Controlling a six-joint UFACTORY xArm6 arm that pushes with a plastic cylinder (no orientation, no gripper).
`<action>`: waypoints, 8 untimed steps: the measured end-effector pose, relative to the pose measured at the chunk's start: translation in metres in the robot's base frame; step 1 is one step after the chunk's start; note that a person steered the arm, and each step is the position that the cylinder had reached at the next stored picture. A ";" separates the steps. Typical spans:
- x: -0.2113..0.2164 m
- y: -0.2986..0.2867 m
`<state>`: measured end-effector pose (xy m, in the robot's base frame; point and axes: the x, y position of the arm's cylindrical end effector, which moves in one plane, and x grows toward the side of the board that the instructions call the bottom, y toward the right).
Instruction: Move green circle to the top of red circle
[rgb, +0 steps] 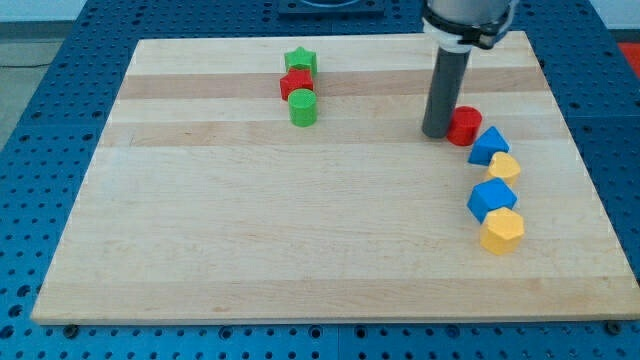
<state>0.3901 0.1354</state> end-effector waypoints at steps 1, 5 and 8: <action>-0.001 0.017; 0.044 -0.129; -0.005 -0.236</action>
<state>0.3856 -0.1004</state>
